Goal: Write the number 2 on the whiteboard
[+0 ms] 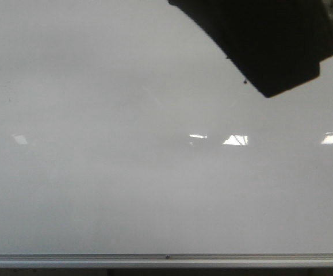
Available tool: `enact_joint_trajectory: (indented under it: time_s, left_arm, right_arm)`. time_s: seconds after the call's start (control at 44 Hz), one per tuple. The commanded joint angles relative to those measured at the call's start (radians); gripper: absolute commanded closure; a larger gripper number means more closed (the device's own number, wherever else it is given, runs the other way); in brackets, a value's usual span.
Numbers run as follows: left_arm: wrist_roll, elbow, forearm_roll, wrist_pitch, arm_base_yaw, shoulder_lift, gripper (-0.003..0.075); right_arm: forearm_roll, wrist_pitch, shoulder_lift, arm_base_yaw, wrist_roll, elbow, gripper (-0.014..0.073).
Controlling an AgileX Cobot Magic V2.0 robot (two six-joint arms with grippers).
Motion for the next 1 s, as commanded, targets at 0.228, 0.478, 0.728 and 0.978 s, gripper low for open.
enact_joint_trajectory:
  time_s: [0.228, 0.478, 0.728, 0.978]
  left_arm:
    - [0.0, -0.034, -0.036, -0.034, -0.006, -0.034, 0.0642]
    - [0.0, -0.034, -0.036, -0.032, -0.006, -0.034, 0.0648]
    - [-0.095, -0.034, 0.034, -0.032, -0.006, -0.034, 0.0648]
    - [-0.373, -0.034, 0.282, -0.01, 0.033, -0.055, 0.0647]
  right_arm:
    - [0.041, -0.021, -0.009, -0.001, -0.012, -0.034, 0.0651]
    - [0.036, -0.013, -0.009, -0.001, -0.012, -0.034, 0.0424]
    - [0.027, -0.013, -0.014, -0.001, 0.007, -0.034, 0.0126]
    - [-0.139, -0.049, -0.062, -0.002, 0.153, -0.034, 0.0064]
